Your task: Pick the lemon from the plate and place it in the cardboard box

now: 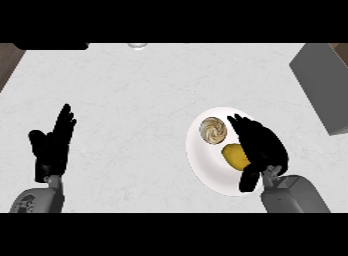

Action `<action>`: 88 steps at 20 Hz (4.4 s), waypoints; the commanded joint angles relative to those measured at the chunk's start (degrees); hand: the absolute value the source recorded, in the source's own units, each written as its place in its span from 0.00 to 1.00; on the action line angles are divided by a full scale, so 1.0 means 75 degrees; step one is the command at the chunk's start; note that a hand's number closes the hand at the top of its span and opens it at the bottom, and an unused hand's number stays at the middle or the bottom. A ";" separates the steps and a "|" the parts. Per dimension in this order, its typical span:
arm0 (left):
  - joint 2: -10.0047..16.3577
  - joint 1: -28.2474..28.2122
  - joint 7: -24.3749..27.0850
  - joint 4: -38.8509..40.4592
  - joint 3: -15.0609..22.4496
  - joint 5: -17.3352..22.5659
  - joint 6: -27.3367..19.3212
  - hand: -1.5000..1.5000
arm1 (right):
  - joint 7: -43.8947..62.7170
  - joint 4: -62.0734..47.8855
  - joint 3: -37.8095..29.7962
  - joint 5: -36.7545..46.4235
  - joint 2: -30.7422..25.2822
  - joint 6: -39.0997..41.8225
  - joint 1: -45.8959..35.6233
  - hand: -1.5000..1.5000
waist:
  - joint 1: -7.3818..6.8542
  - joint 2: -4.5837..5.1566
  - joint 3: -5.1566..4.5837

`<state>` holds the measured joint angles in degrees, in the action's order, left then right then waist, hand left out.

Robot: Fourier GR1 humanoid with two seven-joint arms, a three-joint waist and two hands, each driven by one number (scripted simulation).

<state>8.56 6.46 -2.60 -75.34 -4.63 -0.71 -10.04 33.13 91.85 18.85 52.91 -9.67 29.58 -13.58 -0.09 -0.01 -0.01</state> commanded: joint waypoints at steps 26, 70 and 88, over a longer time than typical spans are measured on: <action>-0.0646 -0.0013 0.0041 -0.0085 0.0213 -0.0535 -0.0384 0.50 | -0.1297 -0.2890 -0.1038 0.1445 0.0950 -0.2289 -0.1197 1.00 | -0.0051 0.0020 0.0005; -0.0027 0.0000 0.0143 0.0100 -0.0266 -0.0127 0.0301 0.50 | 0.3746 -0.7362 -0.4510 0.4145 -0.1198 -0.5226 -0.7437 1.00 | -0.0105 0.0048 0.0001; -0.0233 -0.0080 0.0172 -0.0193 0.0017 -0.0289 0.0254 0.50 | 0.1194 -0.9662 -0.6151 0.2846 -0.3166 -0.7863 -0.5902 1.00 | -0.0403 0.0161 0.0027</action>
<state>6.93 7.22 -1.09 -74.35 -5.33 -2.65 -8.41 43.43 23.91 -24.20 76.26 -31.66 -24.09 -59.69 -2.02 0.92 0.09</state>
